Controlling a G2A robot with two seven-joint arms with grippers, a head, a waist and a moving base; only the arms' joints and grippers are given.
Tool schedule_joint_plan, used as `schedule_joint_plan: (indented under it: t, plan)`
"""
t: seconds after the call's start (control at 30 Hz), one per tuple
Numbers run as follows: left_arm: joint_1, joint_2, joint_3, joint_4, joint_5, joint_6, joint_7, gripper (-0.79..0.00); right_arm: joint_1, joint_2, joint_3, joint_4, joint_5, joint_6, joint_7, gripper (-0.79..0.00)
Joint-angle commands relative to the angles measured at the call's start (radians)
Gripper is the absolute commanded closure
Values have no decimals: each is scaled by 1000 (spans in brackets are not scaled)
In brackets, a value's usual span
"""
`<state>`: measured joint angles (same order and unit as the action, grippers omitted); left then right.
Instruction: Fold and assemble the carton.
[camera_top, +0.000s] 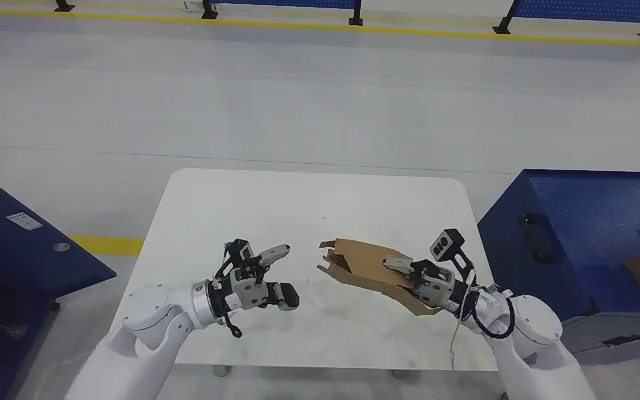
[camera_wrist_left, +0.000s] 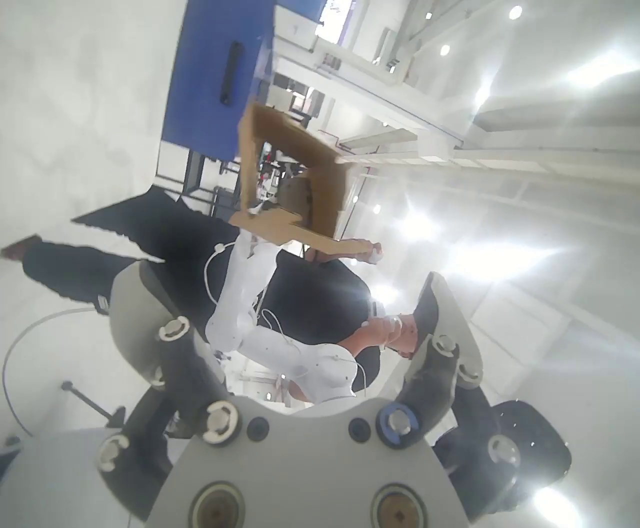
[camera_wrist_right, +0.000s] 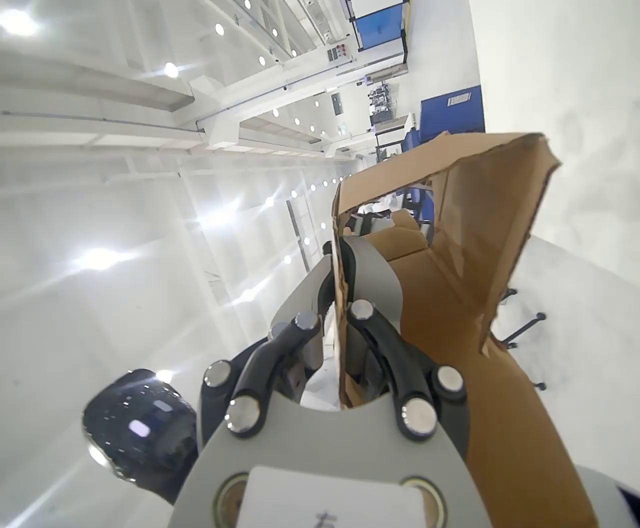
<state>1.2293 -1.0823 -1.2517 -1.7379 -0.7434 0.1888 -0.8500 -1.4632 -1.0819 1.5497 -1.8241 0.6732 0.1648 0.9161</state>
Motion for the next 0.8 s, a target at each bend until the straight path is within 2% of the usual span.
schedule_joint_plan:
  t: [0.0, 0.1, 0.17, 0.37, 0.47, 0.6, 0.77]
  plan:
    - [48, 5, -42, -65, 38, -104, 18, -785, -8, 2, 2, 0, -52, -93, 20, 0]
    - [135, 7, -85, -160, 83, -315, 35, -785, -27, 3, -4, -6, -98, -198, 55, 0]
    - [193, 5, -101, -193, 95, -441, 65, -785, -40, 3, -9, -4, -118, -222, 59, 0]
    - [201, 4, -101, -197, 97, -452, 71, -785, -40, 3, -11, -6, -122, -223, 58, 0]
    - [204, 3, -98, -217, 236, -486, 136, -785, -56, 1, -45, -27, -272, -330, -11, 0]
    - [213, 0, -67, -265, 363, -514, 175, -785, -70, 1, -69, -43, -320, -423, 7, 0]
    - [205, 0, -37, -293, 480, -470, 170, -785, -90, 5, -64, -57, -342, -491, 37, 0]
